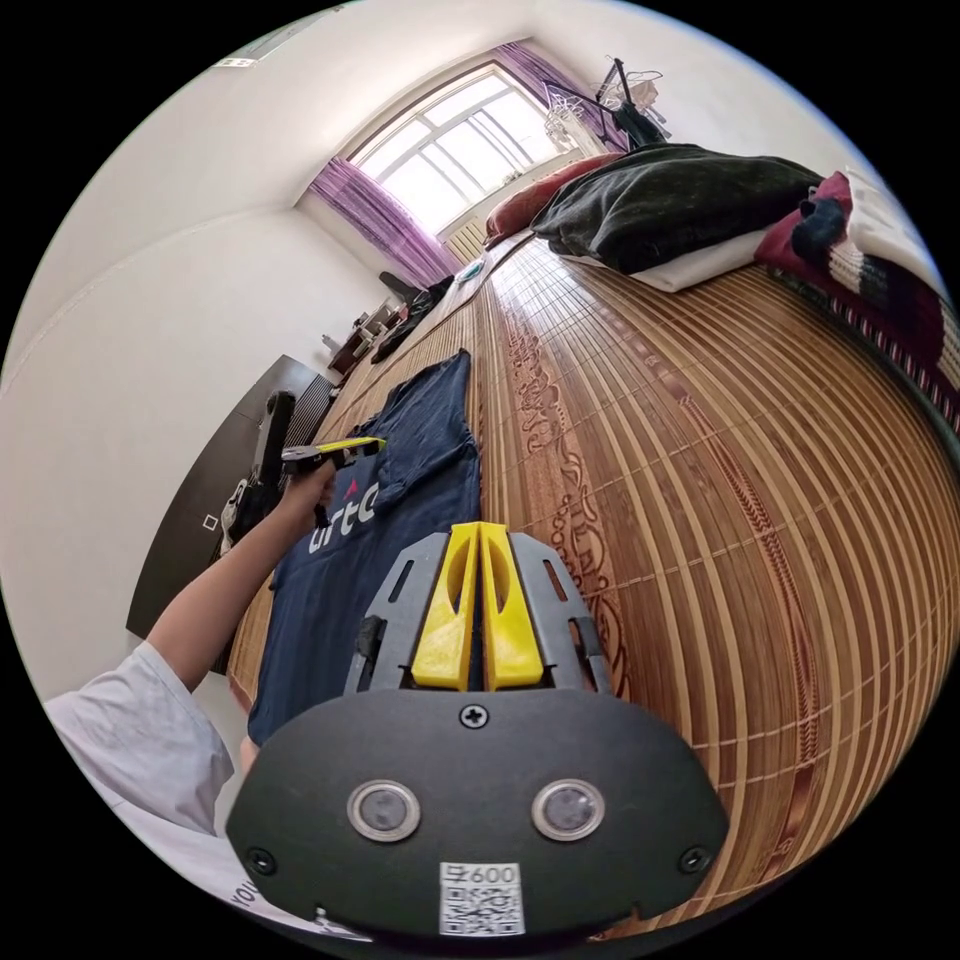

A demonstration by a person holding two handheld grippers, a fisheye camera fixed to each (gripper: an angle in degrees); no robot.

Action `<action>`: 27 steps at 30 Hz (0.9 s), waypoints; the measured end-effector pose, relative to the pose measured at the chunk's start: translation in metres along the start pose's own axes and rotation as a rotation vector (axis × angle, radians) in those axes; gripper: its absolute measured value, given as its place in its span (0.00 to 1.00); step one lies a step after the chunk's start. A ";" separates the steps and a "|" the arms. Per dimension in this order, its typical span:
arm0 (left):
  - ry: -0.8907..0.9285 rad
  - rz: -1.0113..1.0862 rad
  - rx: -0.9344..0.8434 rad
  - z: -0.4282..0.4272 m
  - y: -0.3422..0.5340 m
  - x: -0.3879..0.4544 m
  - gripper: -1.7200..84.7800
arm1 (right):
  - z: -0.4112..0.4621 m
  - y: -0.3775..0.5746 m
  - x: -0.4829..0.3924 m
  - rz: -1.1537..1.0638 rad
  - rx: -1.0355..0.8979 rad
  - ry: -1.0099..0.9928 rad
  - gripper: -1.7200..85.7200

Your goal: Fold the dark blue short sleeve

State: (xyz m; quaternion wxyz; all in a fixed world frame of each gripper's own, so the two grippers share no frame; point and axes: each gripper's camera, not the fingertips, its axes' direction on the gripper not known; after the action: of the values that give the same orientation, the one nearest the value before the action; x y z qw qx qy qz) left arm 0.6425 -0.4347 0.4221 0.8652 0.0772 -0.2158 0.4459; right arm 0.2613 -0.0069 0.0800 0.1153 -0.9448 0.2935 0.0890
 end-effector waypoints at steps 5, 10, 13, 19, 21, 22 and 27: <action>0.105 0.283 0.261 -0.068 0.001 0.071 0.03 | -0.002 -0.003 -0.001 0.000 0.002 0.000 0.01; 0.304 0.411 0.239 -0.075 -0.017 0.138 0.03 | -0.004 -0.005 -0.001 0.001 0.006 -0.005 0.01; 0.315 0.364 0.169 -0.053 -0.032 0.151 0.02 | -0.004 -0.008 -0.001 0.000 -0.002 -0.009 0.01; 0.425 0.261 0.282 -0.059 -0.054 0.103 0.02 | -0.005 -0.011 -0.004 -0.009 -0.003 -0.004 0.01; 0.348 0.130 0.292 -0.054 -0.077 0.076 0.02 | -0.006 -0.012 -0.004 -0.010 0.001 -0.002 0.01; 0.341 0.112 0.295 -0.051 -0.086 0.068 0.02 | -0.006 -0.013 -0.004 -0.009 0.001 -0.001 0.01; 0.232 0.044 0.172 0.001 -0.167 0.032 0.02 | -0.006 -0.018 -0.003 -0.005 -0.009 -0.003 0.01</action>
State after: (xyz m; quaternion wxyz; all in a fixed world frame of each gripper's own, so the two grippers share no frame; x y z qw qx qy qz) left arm 0.7932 -0.5096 0.4473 0.8645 0.0943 -0.0770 0.4876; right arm 0.2703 0.0074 0.0890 0.1119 -0.9459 0.2904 0.0915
